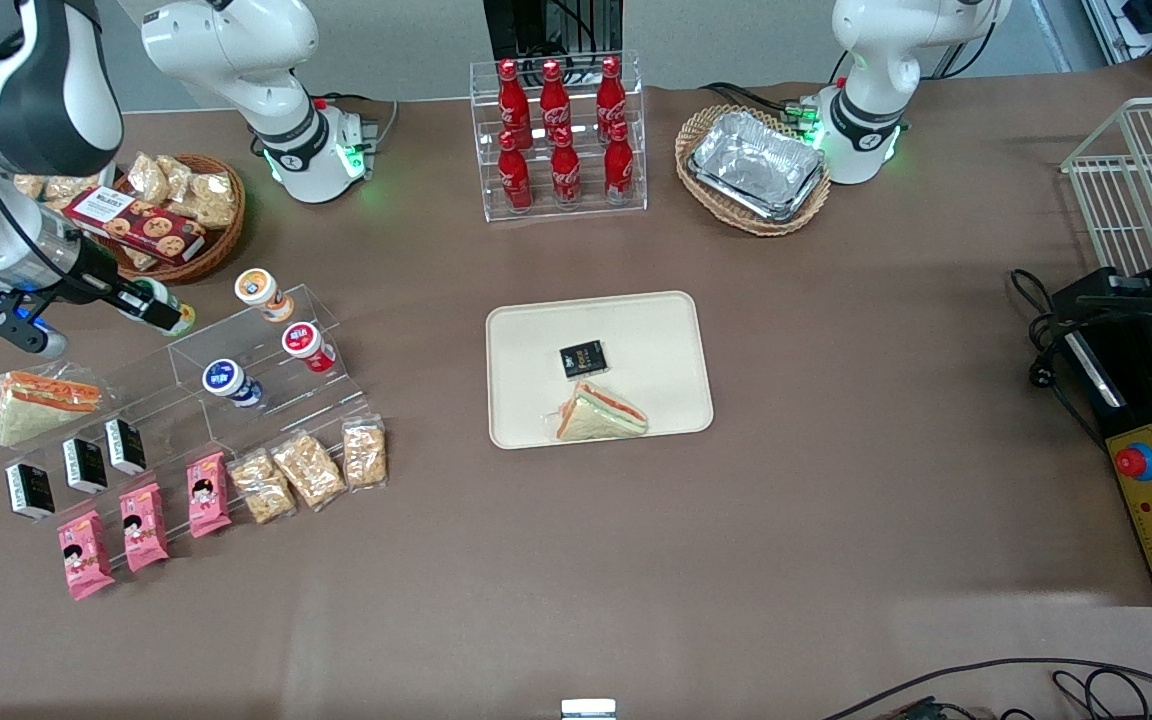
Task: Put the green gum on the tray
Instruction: 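Lift the green gum bottle and carry it toward the cream tray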
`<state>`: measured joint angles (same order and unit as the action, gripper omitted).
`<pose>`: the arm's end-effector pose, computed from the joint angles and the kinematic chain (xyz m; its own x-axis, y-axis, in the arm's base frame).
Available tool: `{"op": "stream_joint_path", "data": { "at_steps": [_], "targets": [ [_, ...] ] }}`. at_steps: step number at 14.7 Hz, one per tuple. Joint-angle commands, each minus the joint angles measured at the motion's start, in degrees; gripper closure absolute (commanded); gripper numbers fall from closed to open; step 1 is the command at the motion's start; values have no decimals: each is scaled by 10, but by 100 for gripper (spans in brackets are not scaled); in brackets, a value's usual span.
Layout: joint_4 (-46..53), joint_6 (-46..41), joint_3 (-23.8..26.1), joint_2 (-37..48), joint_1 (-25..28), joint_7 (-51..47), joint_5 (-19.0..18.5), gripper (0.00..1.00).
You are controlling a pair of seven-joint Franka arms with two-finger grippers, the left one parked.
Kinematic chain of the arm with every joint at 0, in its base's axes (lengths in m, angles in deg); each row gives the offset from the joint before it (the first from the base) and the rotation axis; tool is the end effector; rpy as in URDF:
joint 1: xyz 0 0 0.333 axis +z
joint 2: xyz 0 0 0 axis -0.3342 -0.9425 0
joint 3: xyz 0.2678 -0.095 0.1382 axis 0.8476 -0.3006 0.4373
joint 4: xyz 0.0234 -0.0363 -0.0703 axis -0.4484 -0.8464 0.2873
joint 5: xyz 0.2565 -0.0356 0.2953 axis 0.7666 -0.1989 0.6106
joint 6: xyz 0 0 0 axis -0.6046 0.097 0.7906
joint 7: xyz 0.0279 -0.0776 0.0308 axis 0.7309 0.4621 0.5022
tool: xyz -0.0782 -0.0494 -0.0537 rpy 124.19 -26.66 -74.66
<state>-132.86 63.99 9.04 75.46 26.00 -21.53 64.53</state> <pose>0.4845 -0.0314 0.4950 0.8476 -0.5211 -0.1005 -0.5205 -0.8532 0.0345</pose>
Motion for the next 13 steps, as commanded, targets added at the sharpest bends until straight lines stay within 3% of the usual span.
{"op": "stream_joint_path", "data": {
  "at_steps": [1, 4, 7, 13],
  "targets": [
    [56, -33, 1, -26, 37, 1, 32, 56],
    [58, -22, 1, -27, 80, -43, 47, 56],
    [70, 6, 12, -51, 151, -163, 47, 56],
    [72, 140, 13, -143, 304, -371, 48, 55]
  ]
}}
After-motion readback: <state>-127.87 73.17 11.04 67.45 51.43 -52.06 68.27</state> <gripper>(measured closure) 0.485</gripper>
